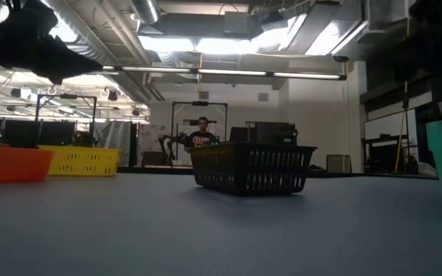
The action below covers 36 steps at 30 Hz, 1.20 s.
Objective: Sort Halloween decoration
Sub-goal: Return to Home Position
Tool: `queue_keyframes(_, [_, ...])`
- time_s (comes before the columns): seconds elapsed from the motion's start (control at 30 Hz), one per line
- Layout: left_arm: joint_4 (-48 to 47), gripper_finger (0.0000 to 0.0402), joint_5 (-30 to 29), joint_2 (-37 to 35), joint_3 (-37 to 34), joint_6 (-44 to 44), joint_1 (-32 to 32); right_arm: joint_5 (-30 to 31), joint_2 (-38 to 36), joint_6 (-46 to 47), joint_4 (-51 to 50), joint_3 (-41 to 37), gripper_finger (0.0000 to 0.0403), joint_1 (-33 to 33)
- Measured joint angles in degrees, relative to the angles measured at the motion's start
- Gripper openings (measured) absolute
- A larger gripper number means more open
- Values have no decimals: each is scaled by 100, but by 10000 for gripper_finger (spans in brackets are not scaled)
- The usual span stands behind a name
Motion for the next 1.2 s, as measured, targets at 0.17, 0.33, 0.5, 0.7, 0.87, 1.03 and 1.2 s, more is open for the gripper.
queue_keyframes(0.17, [12,0,-23,-1,-163,-2,0,3,-35,158,46,-225,5,0])
queue_keyframes(0.33, [29,0,-25,-1,-288,7,2,9,-201,383,84,-497,5,0])
queue_keyframes(0.5, [133,0,-17,-1,-421,7,2,13,-431,475,89,-753,5,0])
queue_keyframes(0.7, [147,0,-12,-1,-425,33,0,5,-658,462,207,-1021,5,4])
queue_keyframes(0.87, [150,0,49,-1,-427,117,2,2,-708,304,268,-1046,5,9])
queue_keyframes(1.03, [148,0,531,-1,-430,624,1,-145,-704,57,260,-1046,5,9])
queue_keyframes(1.2, [121,0,1021,-1,-432,1317,0,-197,-704,-263,253,-1046,5,10])
